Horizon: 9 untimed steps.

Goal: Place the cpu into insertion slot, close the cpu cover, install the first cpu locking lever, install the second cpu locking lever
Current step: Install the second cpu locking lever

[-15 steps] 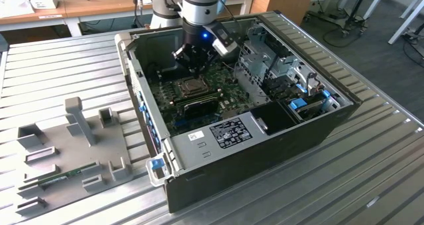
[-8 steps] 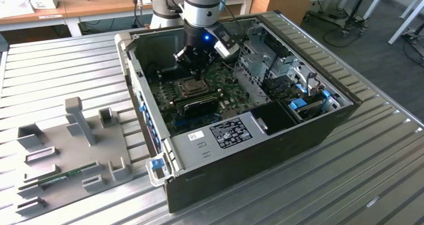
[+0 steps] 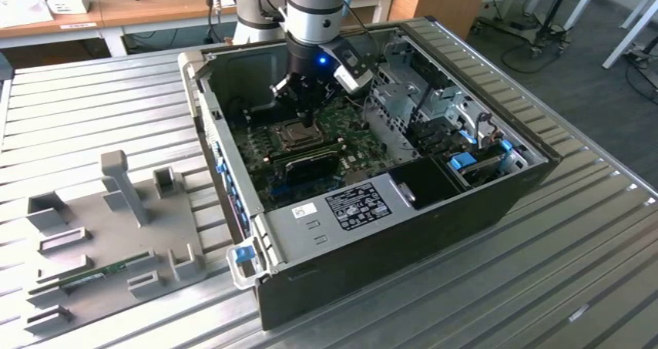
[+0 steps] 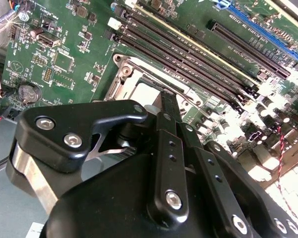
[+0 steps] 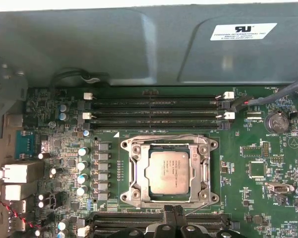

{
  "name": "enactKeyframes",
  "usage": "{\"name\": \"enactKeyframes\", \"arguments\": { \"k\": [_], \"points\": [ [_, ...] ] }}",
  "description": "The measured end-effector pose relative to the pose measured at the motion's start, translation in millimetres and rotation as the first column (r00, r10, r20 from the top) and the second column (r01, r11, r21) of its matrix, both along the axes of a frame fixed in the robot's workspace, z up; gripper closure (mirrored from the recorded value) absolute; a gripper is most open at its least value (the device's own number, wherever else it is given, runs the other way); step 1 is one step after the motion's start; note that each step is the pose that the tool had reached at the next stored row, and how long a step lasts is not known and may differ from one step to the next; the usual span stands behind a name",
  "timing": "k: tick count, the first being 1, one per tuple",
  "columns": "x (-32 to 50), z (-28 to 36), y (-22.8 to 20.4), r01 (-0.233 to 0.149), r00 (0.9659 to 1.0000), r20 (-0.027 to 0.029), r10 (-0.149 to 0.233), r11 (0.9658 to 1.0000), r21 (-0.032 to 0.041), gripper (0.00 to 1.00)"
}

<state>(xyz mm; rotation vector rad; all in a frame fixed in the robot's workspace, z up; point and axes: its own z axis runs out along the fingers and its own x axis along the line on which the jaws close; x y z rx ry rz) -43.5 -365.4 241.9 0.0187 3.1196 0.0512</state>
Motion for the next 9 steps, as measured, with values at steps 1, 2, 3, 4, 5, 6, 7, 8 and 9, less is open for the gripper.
{"name": "enactKeyframes", "arguments": {
  "k": [1, 2, 3, 4, 5, 6, 7, 8, 9],
  "points": [
    [0.0, 0.0, 0.0, 0.0, 1.0, 0.0, 0.0, 1.0, 0.0, 0.89],
    [-0.3, 0.0, 0.0, 0.0, 1.0, 0.0001, 0.0, 1.0, 0.0, 0.89],
    [-0.8, 0.0, 0.0, 0.0, 1.0, 0.0002, 0.0, 1.0, -0.0001, 0.89],
    [-1.4, 0.0, -0.3, 0.0, 1.0, 0.0004, 0.0, 1.0, 0.0, 0.89],
    [-1.7, 0.0, -0.7, 0.0, 1.0, 0.0004, 0.0, 1.0, 0.0, 0.89],
    [-2.2, 0.0, -1.1, 0.0, 1.0, 0.0004, 0.0, 1.0, 0.0, 0.89],
    [-2.5, 0.0, -1.1, 0.0, 1.0, 0.0005, 0.0, 1.0, 0.0, 0.89],
    [-2.7, 0.0, -1.1, 0.0, 1.0, 0.0004, 0.0, 1.0, -0.0001, 0.89],
    [-3.0, 0.0, -3.4, 0.0, 1.0, 0.0005, 0.0, 1.0, 0.0, 0.89]
  ]
}}
